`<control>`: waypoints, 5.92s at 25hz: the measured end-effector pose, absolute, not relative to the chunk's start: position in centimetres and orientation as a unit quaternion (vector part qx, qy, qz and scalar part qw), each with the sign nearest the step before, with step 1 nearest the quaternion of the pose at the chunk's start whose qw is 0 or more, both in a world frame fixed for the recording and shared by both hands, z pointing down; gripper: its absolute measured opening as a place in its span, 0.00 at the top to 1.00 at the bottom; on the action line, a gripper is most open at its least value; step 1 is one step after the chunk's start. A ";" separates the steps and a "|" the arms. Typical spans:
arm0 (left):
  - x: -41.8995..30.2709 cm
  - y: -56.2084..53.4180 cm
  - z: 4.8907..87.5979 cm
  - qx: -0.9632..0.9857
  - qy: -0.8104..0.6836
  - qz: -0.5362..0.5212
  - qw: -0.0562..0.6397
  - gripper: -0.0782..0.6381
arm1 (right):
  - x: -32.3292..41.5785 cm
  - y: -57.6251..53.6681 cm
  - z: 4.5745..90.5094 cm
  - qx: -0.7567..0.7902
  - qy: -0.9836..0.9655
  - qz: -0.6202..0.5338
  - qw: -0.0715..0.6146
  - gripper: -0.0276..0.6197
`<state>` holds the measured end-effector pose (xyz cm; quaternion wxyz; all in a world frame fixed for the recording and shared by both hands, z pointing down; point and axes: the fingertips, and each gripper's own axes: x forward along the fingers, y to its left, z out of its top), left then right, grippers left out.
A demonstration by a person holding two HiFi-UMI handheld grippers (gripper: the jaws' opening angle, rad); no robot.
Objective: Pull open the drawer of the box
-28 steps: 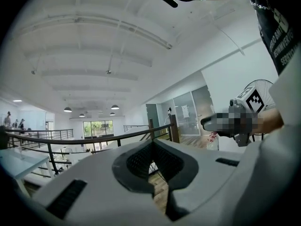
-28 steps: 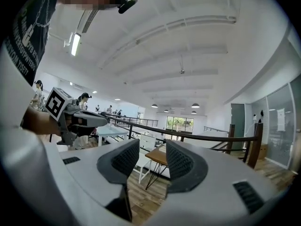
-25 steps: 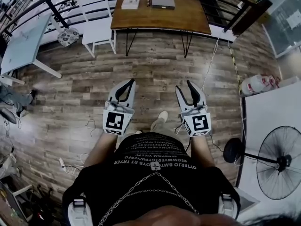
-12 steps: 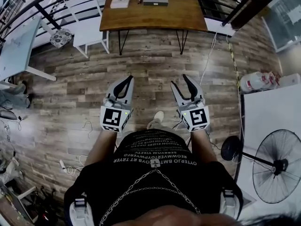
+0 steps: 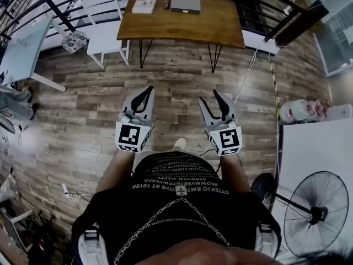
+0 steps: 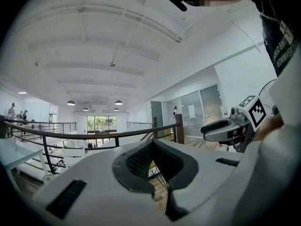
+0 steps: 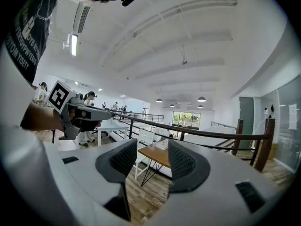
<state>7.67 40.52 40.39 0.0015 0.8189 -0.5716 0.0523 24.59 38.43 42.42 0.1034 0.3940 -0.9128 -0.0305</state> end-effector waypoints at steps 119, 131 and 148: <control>-11.9 10.1 41.9 0.839 -0.542 0.050 0.019 0.88 | 5.9 7.8 42.1 0.429 -0.895 -0.030 0.124 0.72; -10.5 5.3 42.5 0.843 -0.535 0.054 0.017 0.88 | 6.9 3.9 43.7 0.429 -0.895 -0.009 0.122 0.72; -7.3 -5.4 43.4 0.855 -0.511 0.080 0.022 0.88 | 8.3 -6.4 44.7 0.430 -0.896 0.007 0.112 0.72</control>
